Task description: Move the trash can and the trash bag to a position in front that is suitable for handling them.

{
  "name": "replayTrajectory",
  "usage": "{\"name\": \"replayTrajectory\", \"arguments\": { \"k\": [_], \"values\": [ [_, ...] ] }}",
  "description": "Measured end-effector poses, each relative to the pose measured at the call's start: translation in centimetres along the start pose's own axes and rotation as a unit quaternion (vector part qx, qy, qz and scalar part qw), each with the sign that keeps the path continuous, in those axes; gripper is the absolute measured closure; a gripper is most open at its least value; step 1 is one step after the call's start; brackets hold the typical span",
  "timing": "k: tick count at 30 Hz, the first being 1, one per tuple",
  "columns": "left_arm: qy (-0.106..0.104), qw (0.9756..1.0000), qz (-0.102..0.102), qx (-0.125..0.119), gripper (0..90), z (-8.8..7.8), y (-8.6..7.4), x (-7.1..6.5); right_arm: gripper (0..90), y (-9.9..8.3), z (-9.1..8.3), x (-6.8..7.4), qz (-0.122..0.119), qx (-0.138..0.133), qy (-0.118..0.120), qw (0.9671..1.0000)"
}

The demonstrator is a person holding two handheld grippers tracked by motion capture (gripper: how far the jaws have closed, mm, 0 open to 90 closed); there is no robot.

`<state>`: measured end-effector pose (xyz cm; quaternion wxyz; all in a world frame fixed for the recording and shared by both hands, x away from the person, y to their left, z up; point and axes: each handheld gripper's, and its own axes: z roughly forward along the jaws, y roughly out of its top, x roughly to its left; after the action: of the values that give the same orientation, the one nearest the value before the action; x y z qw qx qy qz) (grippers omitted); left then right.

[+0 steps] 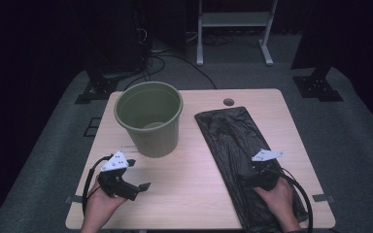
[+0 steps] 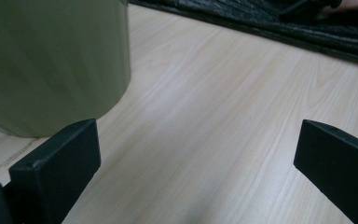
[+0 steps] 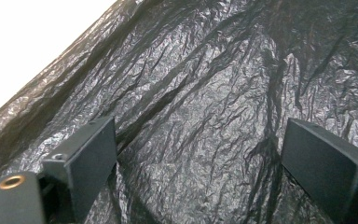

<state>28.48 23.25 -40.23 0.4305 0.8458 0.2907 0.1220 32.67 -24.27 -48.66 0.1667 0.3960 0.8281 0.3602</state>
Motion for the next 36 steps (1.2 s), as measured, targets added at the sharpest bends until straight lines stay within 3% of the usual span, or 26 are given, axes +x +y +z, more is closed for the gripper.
{"name": "replayTrajectory", "arguments": {
  "k": [27, 36],
  "values": [
    [0.026, 0.9993, -0.025, -0.013, 0.0, -3.6, 4.8, 2.6, 9.0, 0.0, 0.0, 0.0, 0.001, 0.000, 0.000, 1.0000],
    [0.034, 0.9991, -0.022, -0.009, 0.0, -4.7, 6.6, 3.8, 9.0, 0.0, 0.0, 0.0, 0.001, 0.000, 0.000, 1.0000]
  ]
}}
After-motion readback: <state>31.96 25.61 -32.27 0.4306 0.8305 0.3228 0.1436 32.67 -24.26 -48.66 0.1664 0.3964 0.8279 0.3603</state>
